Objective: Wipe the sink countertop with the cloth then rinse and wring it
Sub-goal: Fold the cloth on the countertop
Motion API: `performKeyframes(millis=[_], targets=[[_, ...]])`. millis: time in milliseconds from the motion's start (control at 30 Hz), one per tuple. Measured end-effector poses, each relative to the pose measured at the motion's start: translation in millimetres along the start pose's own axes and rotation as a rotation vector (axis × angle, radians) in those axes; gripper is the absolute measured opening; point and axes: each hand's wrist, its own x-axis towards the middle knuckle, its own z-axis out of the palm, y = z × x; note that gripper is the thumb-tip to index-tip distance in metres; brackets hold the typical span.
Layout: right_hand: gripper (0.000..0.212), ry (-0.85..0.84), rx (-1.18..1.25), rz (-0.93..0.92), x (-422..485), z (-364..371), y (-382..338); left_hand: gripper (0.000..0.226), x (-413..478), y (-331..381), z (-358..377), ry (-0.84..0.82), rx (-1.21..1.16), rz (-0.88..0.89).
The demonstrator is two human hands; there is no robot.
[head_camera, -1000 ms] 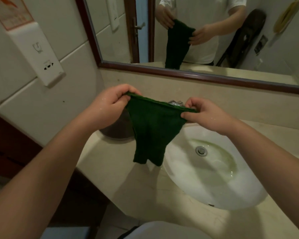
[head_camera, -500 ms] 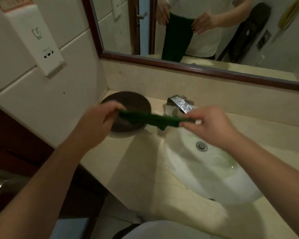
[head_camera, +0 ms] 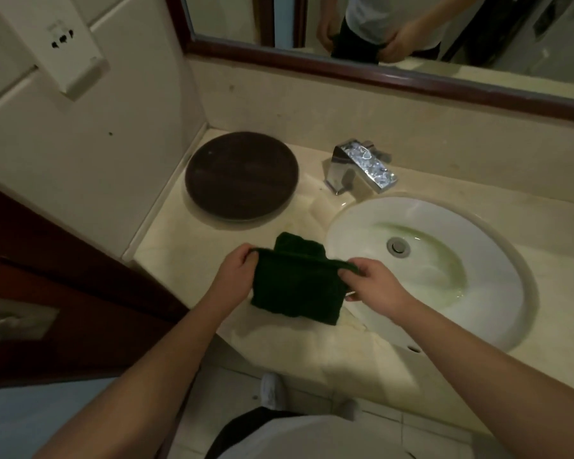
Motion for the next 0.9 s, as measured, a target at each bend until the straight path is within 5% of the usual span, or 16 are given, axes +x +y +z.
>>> performKeyframes(millis=[100,267,400,467,533,633,733,900], targets=[[0.015,0.101,0.247,0.164,24,6,-2,0.020,41,10,17,0.025,0.015,-0.012],[0.016,0.203,0.320,0.287,58,12,5,0.014,88,5,37,0.010,0.230,-0.036],[0.039,0.262,-0.013,0.307,72,19,23,0.022,76,4,36,0.224,0.481,0.042],[0.044,0.366,-0.206,0.164,60,25,31,0.019,54,2,33,0.242,0.489,0.269],[0.034,0.385,-0.299,-0.092,37,32,37,0.013,28,-8,27,-0.036,0.491,0.489],[0.033,0.126,-0.590,-0.391,11,41,46,0.025,9,-40,19,-0.384,0.672,0.587],[0.025,0.083,-0.800,-0.484,9,47,57,0.027,11,-58,15,-0.336,0.746,0.598],[0.005,0.143,-0.750,-0.480,9,50,45,0.025,14,-56,4,-0.280,0.639,0.556]])
